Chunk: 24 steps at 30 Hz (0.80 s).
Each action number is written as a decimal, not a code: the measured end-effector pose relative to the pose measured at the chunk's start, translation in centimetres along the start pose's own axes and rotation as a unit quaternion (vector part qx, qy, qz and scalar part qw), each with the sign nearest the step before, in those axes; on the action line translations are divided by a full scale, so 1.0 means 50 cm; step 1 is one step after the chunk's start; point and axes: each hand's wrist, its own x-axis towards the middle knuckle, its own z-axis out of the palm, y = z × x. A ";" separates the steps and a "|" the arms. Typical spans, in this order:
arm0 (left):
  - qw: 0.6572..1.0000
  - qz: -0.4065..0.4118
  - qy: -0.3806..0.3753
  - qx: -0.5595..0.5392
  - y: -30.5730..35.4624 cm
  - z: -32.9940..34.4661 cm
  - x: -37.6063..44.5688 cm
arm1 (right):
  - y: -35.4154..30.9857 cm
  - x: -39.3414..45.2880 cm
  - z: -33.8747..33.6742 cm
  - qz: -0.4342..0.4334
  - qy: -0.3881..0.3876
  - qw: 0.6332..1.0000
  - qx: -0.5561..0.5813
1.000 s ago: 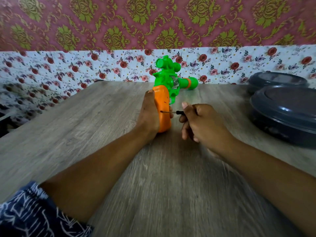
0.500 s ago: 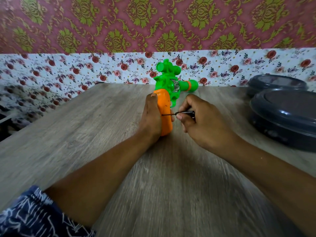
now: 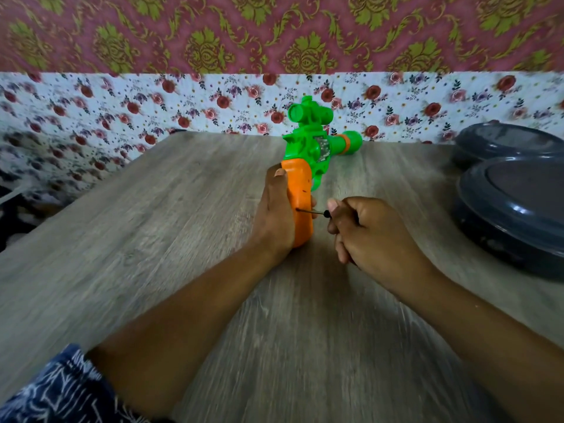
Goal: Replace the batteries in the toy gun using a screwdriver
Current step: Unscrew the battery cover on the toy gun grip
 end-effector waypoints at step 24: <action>0.999 0.013 0.027 0.016 -0.001 -0.008 -0.001 | 0.003 -0.014 0.008 -0.036 0.039 0.998 -0.027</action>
